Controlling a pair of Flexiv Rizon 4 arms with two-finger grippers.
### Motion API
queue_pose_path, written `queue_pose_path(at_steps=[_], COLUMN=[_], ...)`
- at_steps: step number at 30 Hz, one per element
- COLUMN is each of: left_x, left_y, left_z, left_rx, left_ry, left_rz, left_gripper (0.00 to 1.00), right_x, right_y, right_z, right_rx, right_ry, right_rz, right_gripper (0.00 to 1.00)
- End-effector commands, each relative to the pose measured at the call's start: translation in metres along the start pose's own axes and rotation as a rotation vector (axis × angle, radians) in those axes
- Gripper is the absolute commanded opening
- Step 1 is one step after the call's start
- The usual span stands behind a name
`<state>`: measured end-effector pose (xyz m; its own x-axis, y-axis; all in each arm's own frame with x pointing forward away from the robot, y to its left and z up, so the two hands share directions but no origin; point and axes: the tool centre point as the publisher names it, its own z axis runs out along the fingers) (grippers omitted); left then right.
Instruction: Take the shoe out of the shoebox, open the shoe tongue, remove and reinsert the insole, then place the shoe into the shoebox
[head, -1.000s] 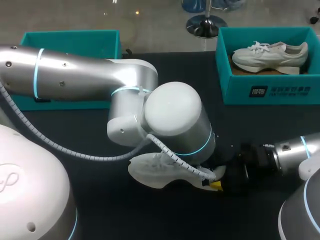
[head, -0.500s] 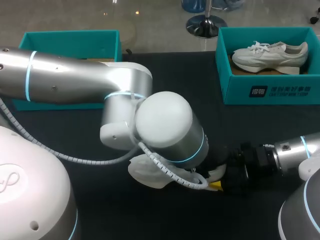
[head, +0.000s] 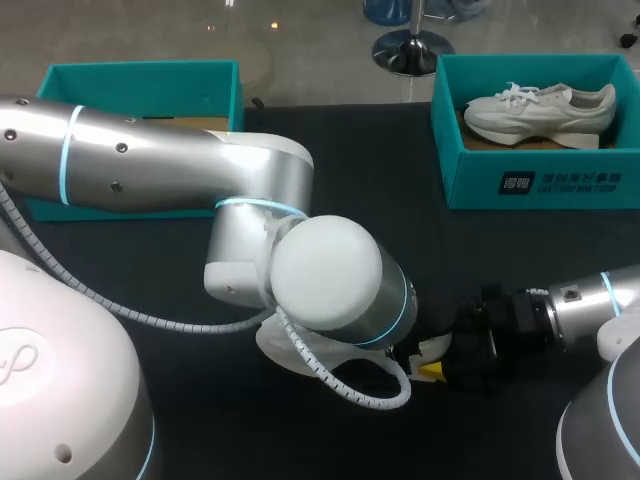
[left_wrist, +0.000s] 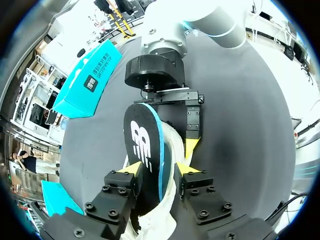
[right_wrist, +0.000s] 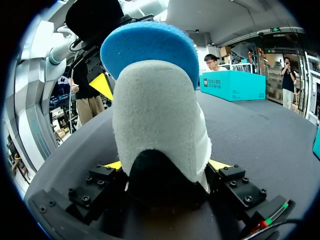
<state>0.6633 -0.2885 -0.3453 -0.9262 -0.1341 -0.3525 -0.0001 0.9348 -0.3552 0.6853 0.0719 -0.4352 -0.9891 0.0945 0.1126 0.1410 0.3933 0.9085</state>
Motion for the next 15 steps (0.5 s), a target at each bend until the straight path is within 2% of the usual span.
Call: queue_pose_path(at_steps=[1,8,15], left_x=[0.003,-0.002,-0.008], left_y=[-0.007,-0.011,-0.012], left_z=[0.009,0.013,0.012], left_rx=[-0.006,-0.001,0.005], left_ry=[-0.015,-0.034,-0.042], left_rz=[-0.006,-0.012,-0.016], left_gripper=[0.4,0.38,0.2], right_x=[0.001,0.001,0.001], right_y=[-0.007,-0.007,-0.007], right_z=[0.003,0.003,0.003], right_rx=[0.003,0.003,0.003], right_ry=[0.0,0.0,0.0], right_rz=[0.001,0.001,0.001], right_gripper=[0.0,0.0,0.0])
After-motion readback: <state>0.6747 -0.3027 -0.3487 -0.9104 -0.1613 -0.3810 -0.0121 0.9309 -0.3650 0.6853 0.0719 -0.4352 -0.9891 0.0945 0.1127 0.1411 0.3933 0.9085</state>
